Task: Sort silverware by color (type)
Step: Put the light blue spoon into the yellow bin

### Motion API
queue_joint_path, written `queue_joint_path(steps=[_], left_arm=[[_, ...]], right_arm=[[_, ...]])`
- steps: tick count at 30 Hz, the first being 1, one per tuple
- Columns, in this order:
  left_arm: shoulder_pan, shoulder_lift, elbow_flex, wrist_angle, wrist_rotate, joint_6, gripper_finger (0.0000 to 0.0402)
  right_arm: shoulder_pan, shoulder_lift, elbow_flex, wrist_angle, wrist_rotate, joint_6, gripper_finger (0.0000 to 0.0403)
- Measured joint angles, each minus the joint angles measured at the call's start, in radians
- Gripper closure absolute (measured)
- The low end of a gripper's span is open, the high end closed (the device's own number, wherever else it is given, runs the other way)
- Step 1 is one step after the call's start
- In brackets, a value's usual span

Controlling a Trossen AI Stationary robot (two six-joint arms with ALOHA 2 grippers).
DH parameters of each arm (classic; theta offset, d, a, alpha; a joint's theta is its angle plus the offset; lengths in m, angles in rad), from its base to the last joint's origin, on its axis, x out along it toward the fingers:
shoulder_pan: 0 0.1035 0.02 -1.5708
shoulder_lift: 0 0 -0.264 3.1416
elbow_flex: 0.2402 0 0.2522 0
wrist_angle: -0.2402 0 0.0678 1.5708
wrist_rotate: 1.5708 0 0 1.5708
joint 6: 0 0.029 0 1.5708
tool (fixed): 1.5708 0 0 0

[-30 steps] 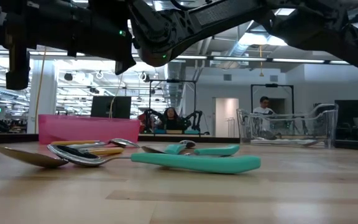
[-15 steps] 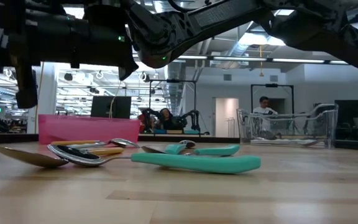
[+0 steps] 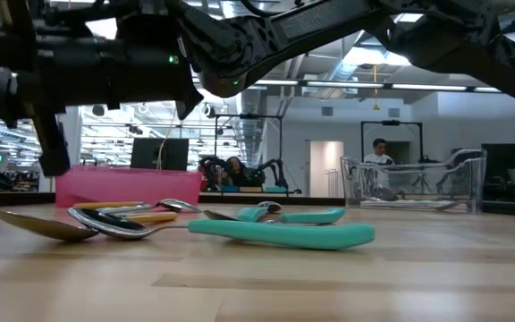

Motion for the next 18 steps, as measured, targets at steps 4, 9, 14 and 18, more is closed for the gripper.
queue_joint_path(steps=[4,9,14,18], left_arm=[[0.0,0.0,0.0,0.0,0.0,0.0,0.0196],[0.0,0.0,0.0,0.0,0.0,0.0,0.0196],[0.0,0.0,0.0,0.0,0.0,0.0,0.0196],[0.0,0.0,0.0,0.0,0.0,0.0,0.0196]], right_arm=[[-0.004,0.0,0.0,-0.003,0.008,-0.001,0.0367],[-0.002,0.0,0.0,-0.006,0.01,-0.006,0.0366],[0.002,0.0,0.0,-0.002,0.008,-0.009,0.0366],[0.005,0.0,0.0,-0.004,0.008,-0.009,0.0366]])
